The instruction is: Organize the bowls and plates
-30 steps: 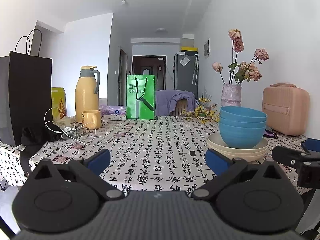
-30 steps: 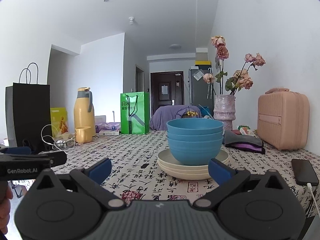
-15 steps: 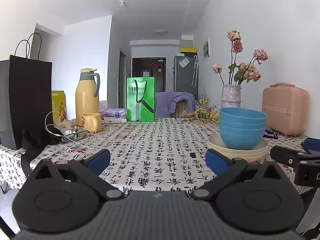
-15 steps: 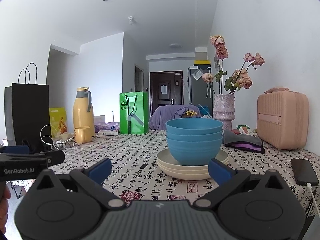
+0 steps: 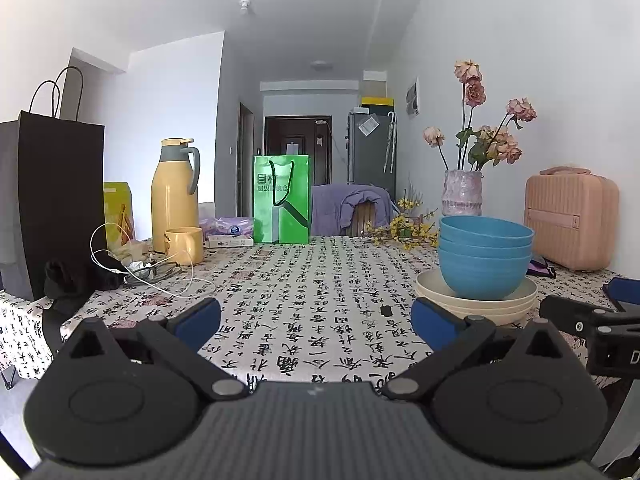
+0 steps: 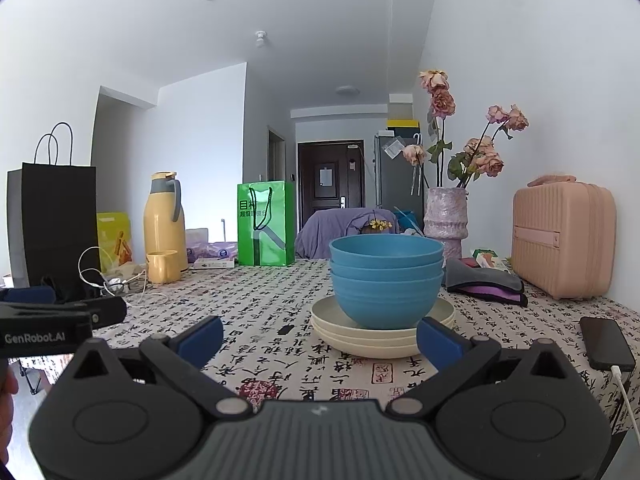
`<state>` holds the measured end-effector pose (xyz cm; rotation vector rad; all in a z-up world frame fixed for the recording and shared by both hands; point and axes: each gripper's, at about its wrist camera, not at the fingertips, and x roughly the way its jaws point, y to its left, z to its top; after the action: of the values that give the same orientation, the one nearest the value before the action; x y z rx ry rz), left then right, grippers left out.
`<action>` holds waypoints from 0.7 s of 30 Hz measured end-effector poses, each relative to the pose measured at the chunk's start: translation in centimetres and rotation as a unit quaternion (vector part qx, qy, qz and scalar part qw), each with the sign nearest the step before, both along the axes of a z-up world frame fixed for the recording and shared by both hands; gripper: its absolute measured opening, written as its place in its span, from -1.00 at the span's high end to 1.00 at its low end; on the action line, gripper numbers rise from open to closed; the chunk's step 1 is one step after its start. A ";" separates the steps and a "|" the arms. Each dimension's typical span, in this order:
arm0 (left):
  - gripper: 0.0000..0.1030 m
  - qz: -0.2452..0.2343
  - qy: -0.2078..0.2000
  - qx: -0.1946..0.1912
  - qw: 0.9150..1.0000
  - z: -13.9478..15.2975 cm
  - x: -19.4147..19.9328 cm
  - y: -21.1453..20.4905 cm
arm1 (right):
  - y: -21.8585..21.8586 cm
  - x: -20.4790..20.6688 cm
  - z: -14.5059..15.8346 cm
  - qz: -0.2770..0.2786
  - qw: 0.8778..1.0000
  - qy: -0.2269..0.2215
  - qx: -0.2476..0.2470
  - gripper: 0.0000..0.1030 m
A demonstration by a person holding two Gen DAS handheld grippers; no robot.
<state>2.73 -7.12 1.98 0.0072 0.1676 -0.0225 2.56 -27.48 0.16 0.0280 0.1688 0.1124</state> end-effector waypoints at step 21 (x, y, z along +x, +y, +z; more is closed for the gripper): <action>-1.00 -0.002 -0.006 0.003 1.000 0.2 -0.2 -0.1 | -0.1 -0.2 0.1 0.003 1.000 -0.002 0.000 -1.00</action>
<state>2.49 -7.25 2.19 0.0127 0.1556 -0.0262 2.35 -27.56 0.22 0.0271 0.1645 0.1186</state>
